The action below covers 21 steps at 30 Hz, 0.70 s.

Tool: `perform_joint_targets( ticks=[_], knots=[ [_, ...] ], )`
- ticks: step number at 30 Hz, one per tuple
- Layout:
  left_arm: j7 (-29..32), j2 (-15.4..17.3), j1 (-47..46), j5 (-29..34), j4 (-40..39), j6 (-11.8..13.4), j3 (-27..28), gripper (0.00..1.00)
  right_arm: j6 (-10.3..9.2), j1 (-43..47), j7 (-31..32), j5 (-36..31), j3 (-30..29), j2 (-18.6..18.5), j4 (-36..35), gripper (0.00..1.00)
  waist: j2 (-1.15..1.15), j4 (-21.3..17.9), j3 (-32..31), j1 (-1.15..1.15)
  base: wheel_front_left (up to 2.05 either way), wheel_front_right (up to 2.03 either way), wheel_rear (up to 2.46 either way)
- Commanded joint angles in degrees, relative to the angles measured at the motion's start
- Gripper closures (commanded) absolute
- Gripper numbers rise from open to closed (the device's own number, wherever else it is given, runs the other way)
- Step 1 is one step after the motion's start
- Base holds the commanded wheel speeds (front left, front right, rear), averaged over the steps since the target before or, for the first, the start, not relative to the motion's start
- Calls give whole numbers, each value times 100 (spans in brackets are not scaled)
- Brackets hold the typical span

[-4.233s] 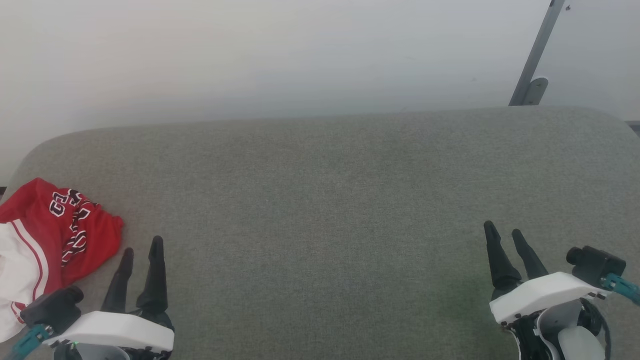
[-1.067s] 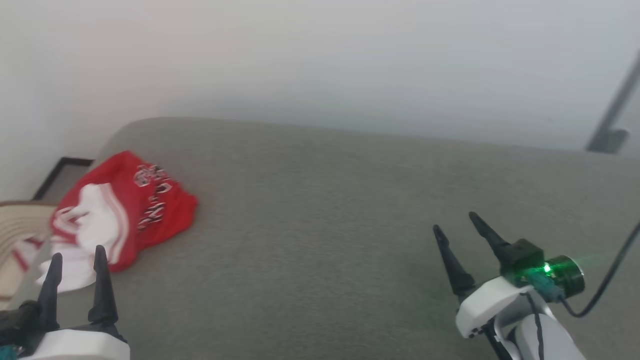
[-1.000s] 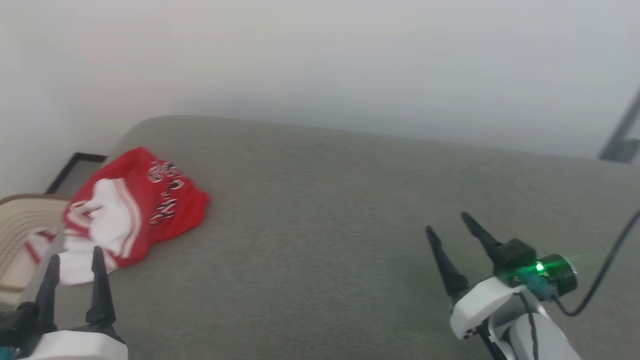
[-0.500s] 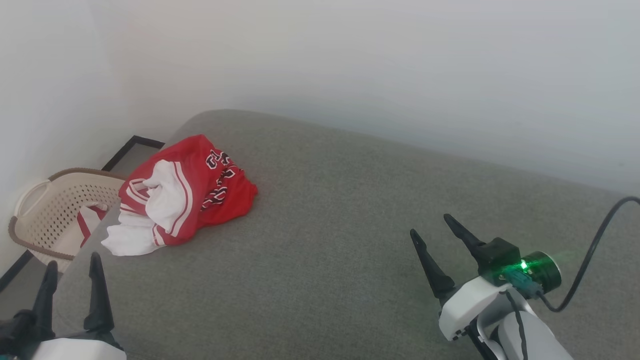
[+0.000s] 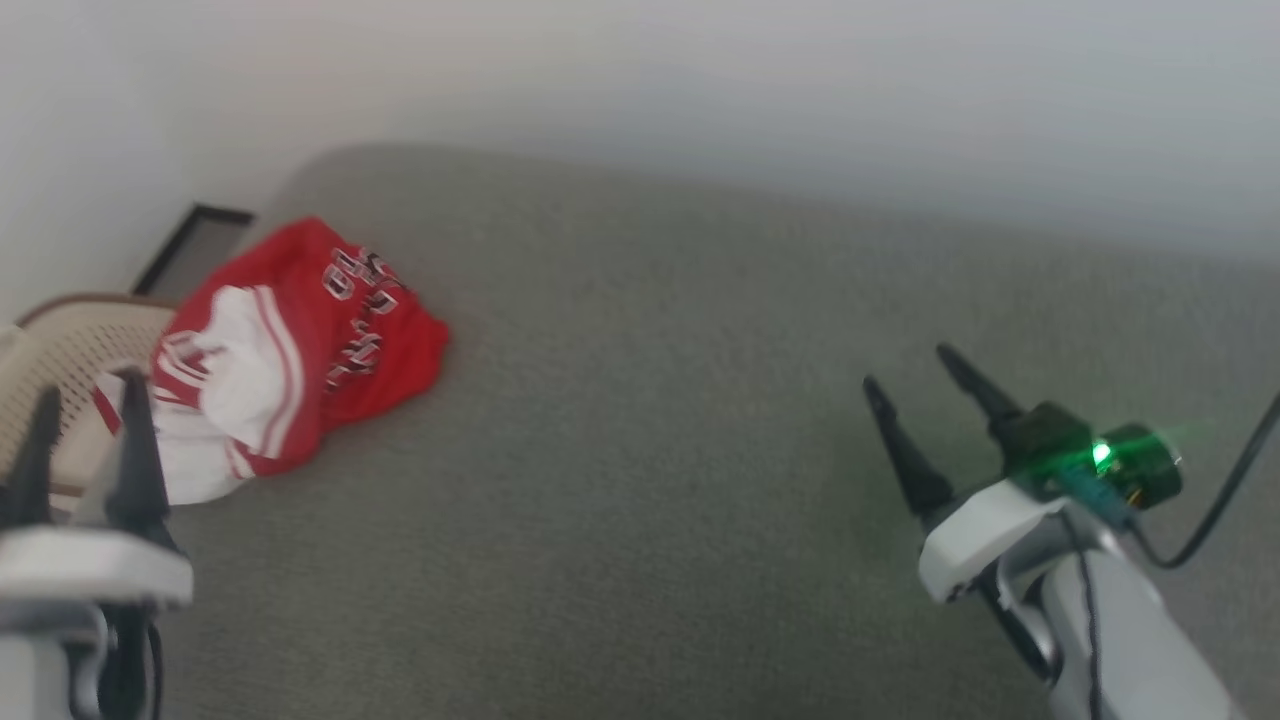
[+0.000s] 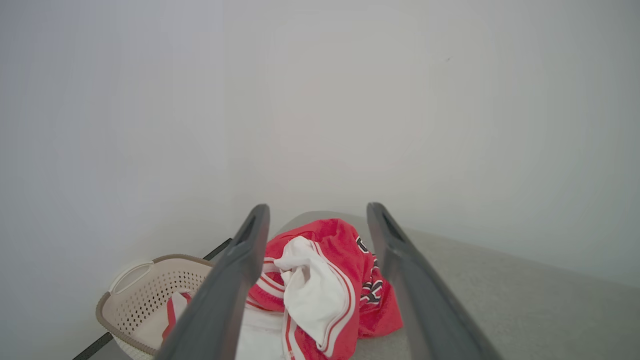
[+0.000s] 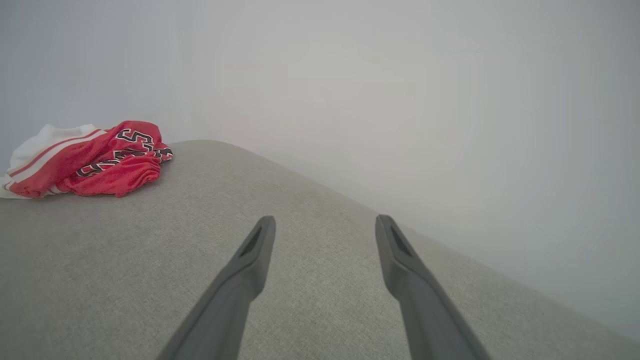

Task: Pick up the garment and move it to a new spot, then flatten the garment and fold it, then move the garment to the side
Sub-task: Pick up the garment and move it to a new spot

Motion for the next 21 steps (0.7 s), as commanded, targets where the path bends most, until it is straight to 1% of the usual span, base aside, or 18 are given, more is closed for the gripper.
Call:
perform_joint_targets(
  ticks=[1,5,11,12,14,16,17,18,20,21],
  knots=[
    [13,97,-277,-127,163,-15,-71,0,-6,-99,51,-55,-51,-51,-78,0,0,-247,447,0,0,0,0],
    [49,410,-949,-425,783,-12,-346,0,-6,-281,199,-176,-159,-143,-318,0,0,-421,1008,0,0,0,0],
    [477,824,-1928,-984,1985,-13,-840,0,-6,-489,376,-328,-258,-206,-700,0,0,-667,1736,0,0,0,0],
    [750,919,-2214,-1106,2417,-13,-1008,0,-6,-533,434,-379,-282,-212,-808,0,0,-740,1929,0,0,0,0],
    [1005,998,-2513,-1287,2856,-13,-1140,0,-6,-565,473,-427,-306,-214,-896,0,0,-801,2089,0,0,0,0],
    [1307,1110,-2778,-1288,3258,-13,-1334,0,-6,-589,523,-467,-319,-217,-979,0,0,-857,2222,0,0,0,0],
    [1307,1110,-2778,-1288,3258,-13,-1334,0,-6,-589,523,-467,-319,-217,-979,0,0,-857,2222,0,0,0,0],
    [1448,1114,-2918,-1411,3470,-13,-1346,0,-6,-599,546,-486,-329,-215,-1029,0,0,-878,2275,0,0,0,0],
    [1818,1185,-3142,-1359,3889,-13,-1498,0,-7,-610,579,-504,-355,-221,-1095,0,0,-917,2358,0,0,0,0],
    [1981,1174,-3263,-1447,4085,-13,-1512,0,-6,-605,594,-521,-357,-215,-1134,0,0,-930,2387,0,0,0,0]
  ],
)
